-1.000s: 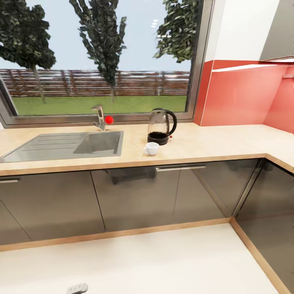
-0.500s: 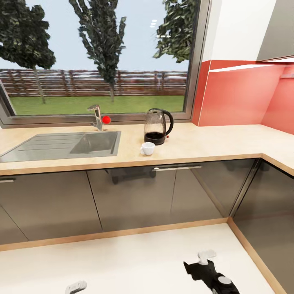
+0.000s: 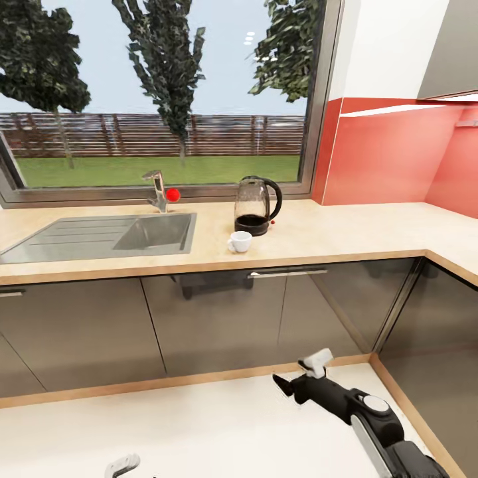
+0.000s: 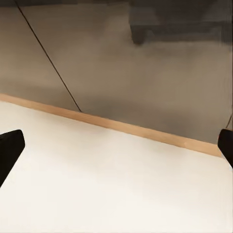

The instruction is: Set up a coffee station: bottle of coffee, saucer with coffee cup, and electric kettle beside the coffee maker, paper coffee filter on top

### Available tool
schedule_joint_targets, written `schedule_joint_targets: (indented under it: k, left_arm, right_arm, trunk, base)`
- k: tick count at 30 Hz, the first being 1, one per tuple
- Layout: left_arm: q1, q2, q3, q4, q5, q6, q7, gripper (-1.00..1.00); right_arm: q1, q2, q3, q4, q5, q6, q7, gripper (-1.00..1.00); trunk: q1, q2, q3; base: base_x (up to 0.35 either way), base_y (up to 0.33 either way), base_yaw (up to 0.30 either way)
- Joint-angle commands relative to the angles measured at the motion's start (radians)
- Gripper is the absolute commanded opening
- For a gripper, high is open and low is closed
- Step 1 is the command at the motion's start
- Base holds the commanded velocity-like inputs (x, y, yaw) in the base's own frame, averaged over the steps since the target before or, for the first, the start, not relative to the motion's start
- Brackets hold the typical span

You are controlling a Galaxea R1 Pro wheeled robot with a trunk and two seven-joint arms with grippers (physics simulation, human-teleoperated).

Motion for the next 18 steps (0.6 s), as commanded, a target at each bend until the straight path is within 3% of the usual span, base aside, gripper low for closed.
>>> schedule_joint_targets:
  k: [1,6,7,9,12,13,15,16,18]
  left_arm:
    - [0.0,0.0,0.001,0.0,0.011,0.003,-0.004,1.0]
    - [0.0,0.001,0.082,-0.001,0.01,0.005,-0.006,1.0]
    - [0.0,0.002,0.12,0.0,0.008,0.005,-0.008,1.0]
    - [0.0,0.002,0.129,0.0,0.008,0.004,-0.009,1.0]
    - [0.0,0.001,0.136,0.001,0.008,0.003,-0.01,1.0]
    - [0.0,0.001,0.138,0.001,0.008,0.002,-0.01,1.0]
    - [0.0,0.001,0.139,0.001,0.007,0.002,-0.011,1.0]
    - [0.0,0.0,0.14,0.001,0.007,0.001,-0.011,1.0]
    - [0.0,0.0,0.14,0.001,0.007,0.001,-0.011,1.0]
  right_arm:
    - [-0.003,-0.002,-0.011,-0.019,-0.008,0.01,0.016,1.0]
    - [-0.05,-0.005,-0.052,-0.086,-0.009,0.064,0.091,1.0]
    - [-0.17,-0.006,-0.112,-0.105,-0.01,0.156,0.134,1.0]
    - [-0.254,-0.005,-0.144,-0.109,-0.011,0.223,0.161,1.0]
    - [-0.361,-0.006,-0.165,-0.112,-0.011,0.318,0.187,1.0]
    - [-0.43,-0.005,-0.171,-0.113,-0.01,0.369,0.196,1.0]
    - [-0.489,-0.005,-0.176,-0.113,-0.009,0.397,0.198,1.0]
    - [-0.564,-0.002,-0.177,-0.111,-0.006,0.414,0.191,1.0]
    - [-0.623,0.004,-0.178,-0.105,-0.004,0.42,0.125,1.0]
  trunk:
    - [0.0,0.0,-0.001]
    - [0.0,0.0,-0.001]
    - [0.0,0.0,-0.001]
    - [0.0,0.0,-0.001]
    - [0.0,0.0,-0.001]
    - [0.0,0.0,-0.001]
    - [0.0,0.0,-0.001]
    - [0.0,0.0,-0.001]
    - [0.0,0.0,-0.001]
  base:
    - [0.0,0.0,0.0]
    - [0.0,0.0,0.0]
    - [0.0,0.0,0.0]
    - [0.0,0.0,0.0]
    - [0.0,0.0,0.0]
    - [0.0,0.0,0.0]
    - [0.0,0.0,0.0]
    - [0.0,0.0,0.0]
    - [0.0,0.0,0.0]
